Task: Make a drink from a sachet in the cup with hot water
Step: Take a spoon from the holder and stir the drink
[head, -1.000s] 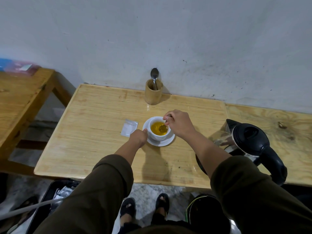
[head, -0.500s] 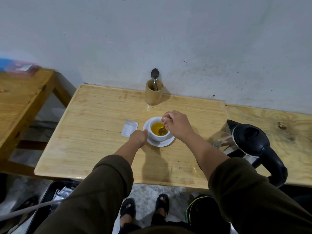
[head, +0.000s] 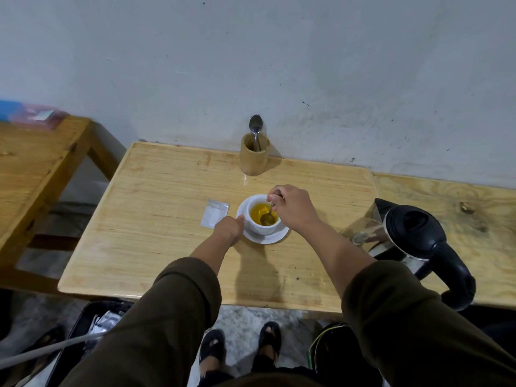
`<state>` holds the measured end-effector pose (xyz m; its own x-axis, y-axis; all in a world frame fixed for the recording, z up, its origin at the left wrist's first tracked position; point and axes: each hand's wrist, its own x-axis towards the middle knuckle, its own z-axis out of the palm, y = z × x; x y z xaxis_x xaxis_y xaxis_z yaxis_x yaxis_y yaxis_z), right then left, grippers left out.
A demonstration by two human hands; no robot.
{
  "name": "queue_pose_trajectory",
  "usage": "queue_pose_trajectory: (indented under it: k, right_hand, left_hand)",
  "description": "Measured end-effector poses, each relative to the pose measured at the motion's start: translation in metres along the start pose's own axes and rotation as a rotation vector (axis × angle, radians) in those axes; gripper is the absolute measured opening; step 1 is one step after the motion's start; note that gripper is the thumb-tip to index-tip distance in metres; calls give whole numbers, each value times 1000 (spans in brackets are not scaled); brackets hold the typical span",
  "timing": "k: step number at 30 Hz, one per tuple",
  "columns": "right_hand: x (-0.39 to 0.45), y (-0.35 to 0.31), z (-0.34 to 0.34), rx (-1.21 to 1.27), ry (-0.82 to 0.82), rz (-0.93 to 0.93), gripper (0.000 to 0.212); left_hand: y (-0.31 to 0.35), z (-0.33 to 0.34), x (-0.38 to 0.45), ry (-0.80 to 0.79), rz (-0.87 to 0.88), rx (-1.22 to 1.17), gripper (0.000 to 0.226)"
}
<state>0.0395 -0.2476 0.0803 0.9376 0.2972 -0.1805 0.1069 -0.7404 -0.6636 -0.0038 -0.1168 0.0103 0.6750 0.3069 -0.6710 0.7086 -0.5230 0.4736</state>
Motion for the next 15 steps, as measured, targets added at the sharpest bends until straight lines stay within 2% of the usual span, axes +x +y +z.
queue_pose_trajectory:
  k: [5, 11, 15]
  right_hand:
    - [-1, 2, 0, -57, 38, 14, 25]
    - [-4, 0, 3, 123, 10, 51, 22]
    - [1, 1, 1, 66, 13, 52, 25]
  left_hand:
    - [0, 1, 1, 2, -2, 4, 61]
    - [-1, 2, 2, 5, -3, -24, 60]
    - [0, 0, 4, -8, -13, -70, 55]
